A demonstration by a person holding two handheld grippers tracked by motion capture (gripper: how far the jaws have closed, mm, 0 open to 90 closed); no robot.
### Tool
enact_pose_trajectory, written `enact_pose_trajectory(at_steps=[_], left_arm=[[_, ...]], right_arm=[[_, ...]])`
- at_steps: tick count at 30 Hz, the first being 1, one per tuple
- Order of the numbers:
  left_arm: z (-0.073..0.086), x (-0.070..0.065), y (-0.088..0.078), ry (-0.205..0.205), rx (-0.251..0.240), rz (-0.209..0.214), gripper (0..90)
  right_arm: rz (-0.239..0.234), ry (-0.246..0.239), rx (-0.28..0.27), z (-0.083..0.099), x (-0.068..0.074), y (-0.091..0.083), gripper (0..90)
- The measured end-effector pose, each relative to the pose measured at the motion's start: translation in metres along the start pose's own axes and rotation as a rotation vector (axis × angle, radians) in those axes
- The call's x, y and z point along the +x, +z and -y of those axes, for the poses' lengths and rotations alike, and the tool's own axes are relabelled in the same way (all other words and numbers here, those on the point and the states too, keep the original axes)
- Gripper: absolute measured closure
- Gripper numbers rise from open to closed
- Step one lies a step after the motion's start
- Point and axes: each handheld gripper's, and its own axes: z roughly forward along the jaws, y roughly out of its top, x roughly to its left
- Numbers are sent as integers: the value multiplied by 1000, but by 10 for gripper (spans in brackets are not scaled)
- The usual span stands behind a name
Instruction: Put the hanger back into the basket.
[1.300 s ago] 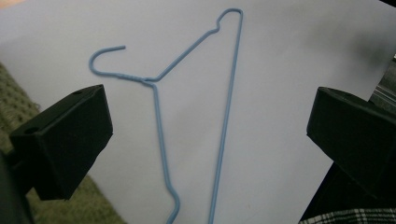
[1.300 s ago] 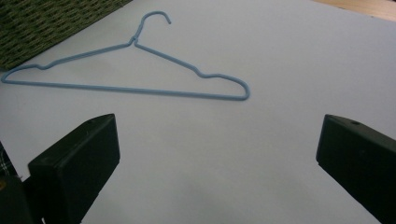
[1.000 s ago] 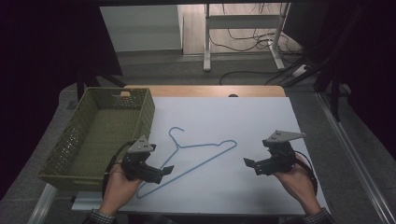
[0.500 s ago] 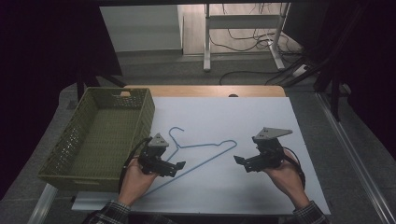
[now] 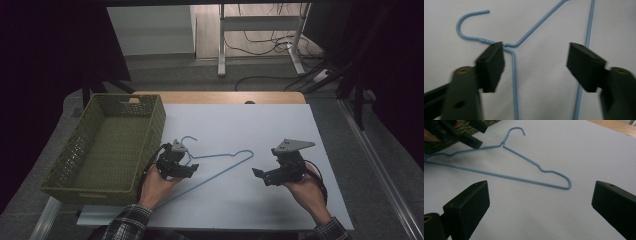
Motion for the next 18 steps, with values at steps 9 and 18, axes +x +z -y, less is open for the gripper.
enact_pose_trajectory(at_steps=[9,18], left_arm=[[6,15,16,-55,65,-7,657],[11,17,28,-66,127,-51,769]], right_arm=[[4,-14,19,2,0,1,18],[7,-15,26,3,-1,2,22]])
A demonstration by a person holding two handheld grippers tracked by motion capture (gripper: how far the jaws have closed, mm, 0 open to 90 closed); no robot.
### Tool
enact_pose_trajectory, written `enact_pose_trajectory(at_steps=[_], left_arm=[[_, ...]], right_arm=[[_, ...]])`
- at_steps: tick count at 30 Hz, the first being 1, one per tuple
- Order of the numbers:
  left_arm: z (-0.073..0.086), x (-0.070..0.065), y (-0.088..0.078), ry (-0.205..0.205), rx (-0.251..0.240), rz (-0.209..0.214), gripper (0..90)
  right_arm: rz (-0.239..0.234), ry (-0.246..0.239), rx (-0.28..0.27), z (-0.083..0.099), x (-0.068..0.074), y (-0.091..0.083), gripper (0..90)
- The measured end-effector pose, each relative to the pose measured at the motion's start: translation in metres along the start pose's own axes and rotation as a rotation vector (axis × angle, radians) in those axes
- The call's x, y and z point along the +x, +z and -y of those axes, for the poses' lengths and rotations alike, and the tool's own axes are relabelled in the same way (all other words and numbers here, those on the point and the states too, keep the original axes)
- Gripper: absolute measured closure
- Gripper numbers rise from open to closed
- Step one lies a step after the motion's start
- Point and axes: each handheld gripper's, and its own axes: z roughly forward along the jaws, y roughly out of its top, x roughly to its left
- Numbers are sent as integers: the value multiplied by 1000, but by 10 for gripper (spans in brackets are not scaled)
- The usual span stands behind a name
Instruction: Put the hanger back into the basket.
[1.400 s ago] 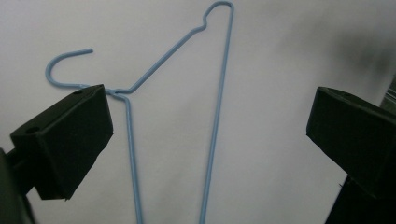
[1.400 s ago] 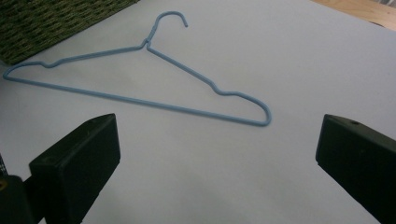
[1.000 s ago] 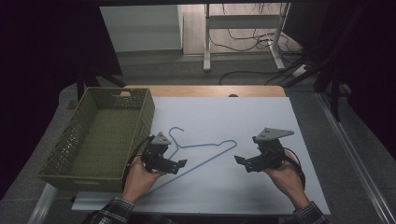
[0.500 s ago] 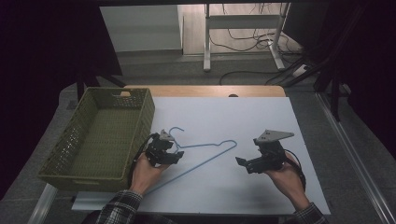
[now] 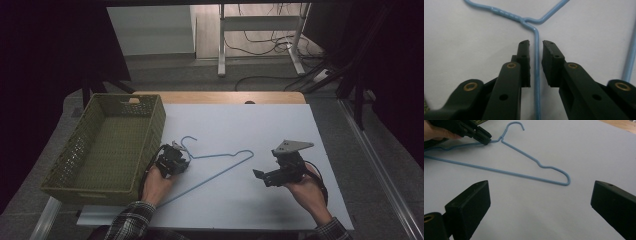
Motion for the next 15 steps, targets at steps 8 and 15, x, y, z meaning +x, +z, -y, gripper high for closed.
enact_pose_trajectory(at_steps=[8,15], left_arm=[[0,-4,-1,-3,1,-17,865],[-1,-4,-6,-24,-20,5,866]], right_arm=[[0,-3,5,0,0,1,24],[-4,-10,13,-4,2,7,27]])
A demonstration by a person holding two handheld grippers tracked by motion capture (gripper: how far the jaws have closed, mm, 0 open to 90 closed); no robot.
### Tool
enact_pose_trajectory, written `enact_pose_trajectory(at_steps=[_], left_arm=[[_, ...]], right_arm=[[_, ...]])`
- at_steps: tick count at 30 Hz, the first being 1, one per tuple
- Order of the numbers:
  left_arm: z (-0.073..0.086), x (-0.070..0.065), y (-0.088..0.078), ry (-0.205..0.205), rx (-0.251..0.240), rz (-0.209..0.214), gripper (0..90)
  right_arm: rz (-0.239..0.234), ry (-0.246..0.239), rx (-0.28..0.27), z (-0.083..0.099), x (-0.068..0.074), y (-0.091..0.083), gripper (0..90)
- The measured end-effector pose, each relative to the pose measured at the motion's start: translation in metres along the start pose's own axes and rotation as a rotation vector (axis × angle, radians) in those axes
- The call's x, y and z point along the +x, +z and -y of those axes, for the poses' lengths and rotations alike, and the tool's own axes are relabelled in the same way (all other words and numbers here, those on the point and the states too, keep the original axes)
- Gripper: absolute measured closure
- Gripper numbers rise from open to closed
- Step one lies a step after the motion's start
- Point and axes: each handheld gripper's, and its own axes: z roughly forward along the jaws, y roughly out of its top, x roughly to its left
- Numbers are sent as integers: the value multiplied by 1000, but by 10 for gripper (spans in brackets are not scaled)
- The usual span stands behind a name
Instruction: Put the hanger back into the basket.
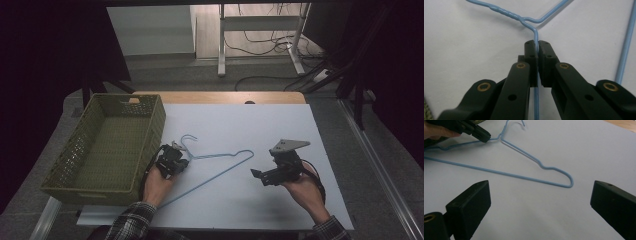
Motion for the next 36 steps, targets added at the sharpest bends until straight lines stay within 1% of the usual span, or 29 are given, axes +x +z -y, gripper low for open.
enact_pose_trajectory(at_steps=[2,3,4,5,7,8,11,13,14,15,16,17,18,19,20,21,22,23,24,25,26,27,28,29,31,32,33,34,36], left_arm=[[0,0,-1,-2,-3,9,866],[0,0,-2,-4,-11,16,866],[0,0,-2,-4,-11,16,866],[0,-1,-4,-5,-17,20,866],[0,-1,-5,-3,-19,21,866],[0,-1,-5,-3,-19,21,866],[1,-1,-6,-2,-20,30,866],[1,-1,-7,-2,-27,34,866],[1,-1,-7,-2,-27,34,866],[1,-1,-7,-4,-32,38,866],[1,-1,-7,-4,-32,38,866],[1,0,-8,-5,-34,45,866],[1,0,-8,-5,-34,45,866],[1,1,-8,-3,-36,47,866],[1,1,-8,-3,-36,47,866],[1,0,-9,-2,-38,47,866],[1,0,-9,-2,-38,47,866],[1,0,-9,0,-40,48,866],[1,0,-9,0,-40,48,866],[1,0,-10,2,-41,49,866],[1,0,-10,2,-41,49,866],[1,0,-11,4,-46,50,866],[1,0,-11,4,-46,50,866],[1,-1,-12,9,-47,49,866],[1,-1,-12,9,-49,52,867],[1,-1,-12,10,-49,52,867],[0,-2,-12,12,-50,53,866],[0,-2,-12,12,-50,53,866],[1,-2,-13,14,-50,55,867]], right_arm=[[1,-1,7,-3,2,4,27],[-6,-3,24,-8,5,12,19],[-6,-3,24,-8,5,12,19],[-17,-10,50,-16,9,23,8],[-33,-18,58,-24,12,33,0],[-33,-18,58,-24,12,33,0],[-58,-25,66,-39,20,50,0],[-79,-11,75,-54,27,68,0],[-79,-11,75,-54,27,68,0],[-88,2,89,-61,31,80,0],[-88,2,89,-61,31,80,0],[-106,2,103,-67,35,92,0],[-106,2,103,-67,35,92,0],[-107,-7,105,-72,39,102,28],[-107,-7,105,-72,39,102,28],[-108,-16,91,-77,42,111,79],[-108,-16,91,-77,42,111,79],[-110,-21,84,-82,44,122,143],[-110,-21,84,-82,44,122,143],[-117,-24,80,-85,46,130,198],[-117,-24,80,-85,46,130,198],[-124,-25,72,-88,47,139,265],[-124,-25,72,-88,47,139,265],[-125,-29,68,-90,49,147,307],[-132,-27,70,-92,51,156,352],[-132,-27,70,-92,51,156,352],[-137,-34,60,-95,53,164,399],[-137,-34,60,-95,53,164,399],[-155,-24,60,-99,56,175,441]])
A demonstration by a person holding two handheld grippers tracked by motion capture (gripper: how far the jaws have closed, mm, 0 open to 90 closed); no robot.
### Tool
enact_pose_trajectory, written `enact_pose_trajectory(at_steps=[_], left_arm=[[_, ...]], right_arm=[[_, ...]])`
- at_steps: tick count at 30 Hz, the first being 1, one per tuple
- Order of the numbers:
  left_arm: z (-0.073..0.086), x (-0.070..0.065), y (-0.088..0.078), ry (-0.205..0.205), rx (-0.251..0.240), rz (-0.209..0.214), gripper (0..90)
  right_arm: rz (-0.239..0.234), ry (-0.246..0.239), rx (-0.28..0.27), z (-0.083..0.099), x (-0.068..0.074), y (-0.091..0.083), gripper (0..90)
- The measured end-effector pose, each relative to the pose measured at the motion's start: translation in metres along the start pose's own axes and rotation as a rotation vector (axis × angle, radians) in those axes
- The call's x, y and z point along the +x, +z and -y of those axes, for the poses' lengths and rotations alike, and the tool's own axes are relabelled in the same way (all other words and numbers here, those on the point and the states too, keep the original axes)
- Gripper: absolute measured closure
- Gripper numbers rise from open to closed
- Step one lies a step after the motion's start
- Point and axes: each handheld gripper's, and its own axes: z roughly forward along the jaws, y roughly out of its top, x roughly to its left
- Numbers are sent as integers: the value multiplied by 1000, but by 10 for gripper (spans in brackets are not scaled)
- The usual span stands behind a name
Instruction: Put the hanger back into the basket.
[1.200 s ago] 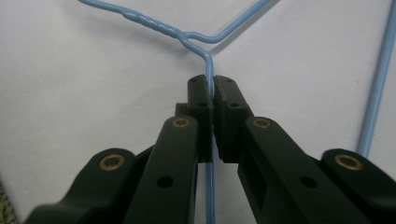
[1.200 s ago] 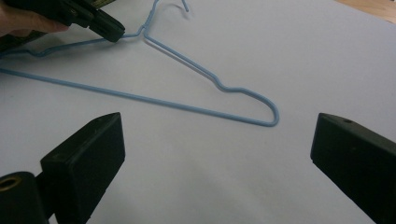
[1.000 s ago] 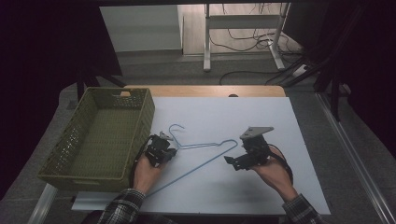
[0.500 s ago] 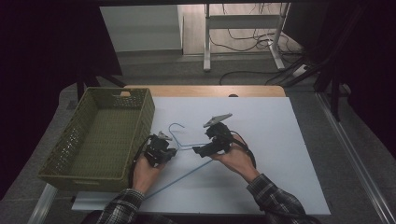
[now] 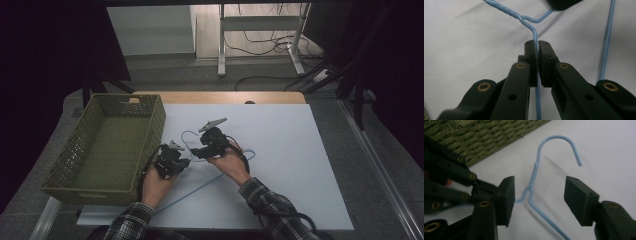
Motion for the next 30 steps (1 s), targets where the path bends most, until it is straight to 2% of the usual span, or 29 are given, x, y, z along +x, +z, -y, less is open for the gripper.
enact_pose_trajectory(at_steps=[2,4,5,6,9,10,11,12,13,14,15,18,19,20,21,24,27,30], left_arm=[[0,0,-1,-1,-4,4,866],[0,0,-1,1,-2,7,867],[1,0,-2,-5,-8,10,866],[1,0,-2,-5,-8,10,866],[0,0,-2,-3,-10,13,866],[0,0,-2,-6,-13,15,866],[0,0,-2,-7,-14,17,866],[0,-1,-3,-7,-15,20,866],[0,-1,-3,-4,-14,21,866],[0,-1,-3,-3,-15,21,866],[0,-2,-2,-1,-15,24,866],[0,-2,-2,-1,-16,30,858],[0,-2,-2,-3,-19,39,853],[0,-2,-2,-11,-28,54,853],[1,-1,-4,-21,-39,82,790],[1,-2,-10,-26,-59,90,708],[1,-4,-23,-31,-91,104,633],[1,-5,-28,-34,-94,120,568]], right_arm=[[-26,20,-8,-3,2,12,492],[-15,14,-7,-3,3,18,516],[12,-15,5,-4,4,26,552],[12,-15,5,-4,4,26,552],[-1,19,13,-4,2,35,611],[-1,19,13,-4,2,35,611],[-5,21,21,-4,3,38,654],[-5,21,21,-4,3,38,654],[-5,34,25,-4,4,41,703],[-5,34,25,-4,4,41,703],[-10,38,30,-4,4,41,750],[1,46,31,-3,5,41,799],[1,68,33,-3,5,40,815],[1,68,33,-3,5,40,815],[-9,111,20,-3,5,37,848],[-7,114,4,-3,6,34,854],[0,106,-21,-6,8,24,857],[-10,115,-32,-7,9,19,857]])
